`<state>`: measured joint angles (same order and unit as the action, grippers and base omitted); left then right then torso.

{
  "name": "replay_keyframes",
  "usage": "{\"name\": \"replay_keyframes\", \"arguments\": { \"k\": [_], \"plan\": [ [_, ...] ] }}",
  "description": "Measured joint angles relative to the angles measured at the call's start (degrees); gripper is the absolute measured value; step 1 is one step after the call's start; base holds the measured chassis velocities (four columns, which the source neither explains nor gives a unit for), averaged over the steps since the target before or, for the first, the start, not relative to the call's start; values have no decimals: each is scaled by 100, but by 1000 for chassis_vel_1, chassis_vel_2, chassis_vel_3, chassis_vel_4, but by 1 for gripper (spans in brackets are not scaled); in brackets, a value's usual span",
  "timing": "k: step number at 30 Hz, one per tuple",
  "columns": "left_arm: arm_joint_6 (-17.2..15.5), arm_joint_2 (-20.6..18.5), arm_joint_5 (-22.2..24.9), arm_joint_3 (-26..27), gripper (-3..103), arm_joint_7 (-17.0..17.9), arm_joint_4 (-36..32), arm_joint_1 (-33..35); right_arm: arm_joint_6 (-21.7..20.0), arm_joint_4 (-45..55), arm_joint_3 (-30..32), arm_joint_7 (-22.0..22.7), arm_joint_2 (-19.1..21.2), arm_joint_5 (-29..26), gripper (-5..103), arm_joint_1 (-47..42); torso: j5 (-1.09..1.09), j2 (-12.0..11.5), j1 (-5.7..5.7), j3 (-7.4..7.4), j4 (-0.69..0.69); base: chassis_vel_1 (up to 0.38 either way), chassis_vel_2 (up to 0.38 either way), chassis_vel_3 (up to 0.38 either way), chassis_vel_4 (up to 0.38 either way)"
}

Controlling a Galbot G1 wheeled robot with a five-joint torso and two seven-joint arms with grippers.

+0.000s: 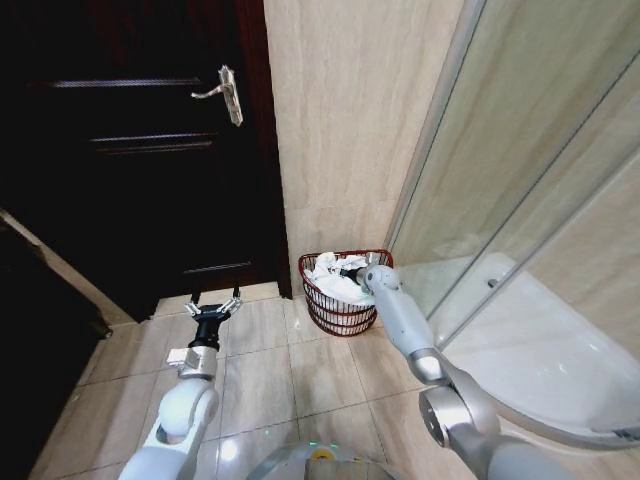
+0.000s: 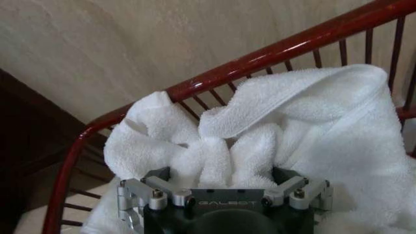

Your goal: Discard the used towel into the hamper.

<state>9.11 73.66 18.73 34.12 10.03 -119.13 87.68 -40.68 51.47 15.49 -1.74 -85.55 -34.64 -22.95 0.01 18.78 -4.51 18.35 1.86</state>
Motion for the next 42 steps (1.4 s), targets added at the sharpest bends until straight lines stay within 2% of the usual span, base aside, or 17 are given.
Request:
{"name": "replay_keyframes", "arguments": {
  "k": [6, 8, 10, 11, 13, 14, 17, 21, 28, 33, 42],
  "plan": [
    [23, -19, 58, 17, 100, -54, 43, -53, 226, 1070, -98, 118, 285, 495, 100, -360, 1, -1, -1, 1, 1, 0, 0, 0, 0],
    [28, -4, 55, -67, 100, -65, 53, -71, 387, 1868, -130, 290, 472, 656, 100, -671, 0, -1, 0, 1, 0, 0, 0, 0, 0],
    [28, -3, 52, -81, 100, -66, 53, -73, 408, 2041, -128, 333, 505, 674, 100, -751, -1, -1, -1, 1, 0, 0, 0, 0, 0],
    [28, -18, 36, -132, 100, -65, 52, -75, 382, 3096, -84, 588, 710, 667, 100, -1264, 1, -1, 0, 1, 0, 0, 0, 0, 0],
    [27, -30, 31, -143, 100, -64, 51, -74, 391, 3705, -55, 700, 862, 669, 100, -1649, -1, -1, 0, 0, 0, 0, 0, 0, 0],
    [27, -30, 31, -143, 100, -64, 51, -74, 391, 3705, -55, 700, 862, 669, 100, -1649, -1, -1, 0, 0, 0, 0, 0, 0, 0],
    [25, -35, -32, -224, 100, -26, 88, -110, 356, 4576, 29, 995, 1091, 614, 100, -2273, -2, 0, 0, -1, -1, 0, 0, 0, 0],
    [18, -4, -130, -307, 100, 26, 114, -165, 235, 5235, 109, 1048, 1359, 541, 100, -2886, -1, 0, 0, -1, -1, 0, 0, 0, 0],
    [16, 11, -116, -282, 100, 39, 112, -197, 78, 5421, 99, 945, 1416, 769, 100, -3422, -1, 0, 0, 0, 0, 0, 0, 0, 0],
    [33, 17, -58, -230, 100, 19, 135, -212, 59, 5333, 66, 832, 1240, 1069, 100, -3692, -1, 0, 0, 0, 0, 0, 0, 0, 0],
    [64, 37, -72, -279, 100, 9, 169, -234, 190, 5013, -260, 710, 873, 1128, 100, -3689, -1, -1, 0, 0, 0, 0, 0, 0, 0]
  ]
}}
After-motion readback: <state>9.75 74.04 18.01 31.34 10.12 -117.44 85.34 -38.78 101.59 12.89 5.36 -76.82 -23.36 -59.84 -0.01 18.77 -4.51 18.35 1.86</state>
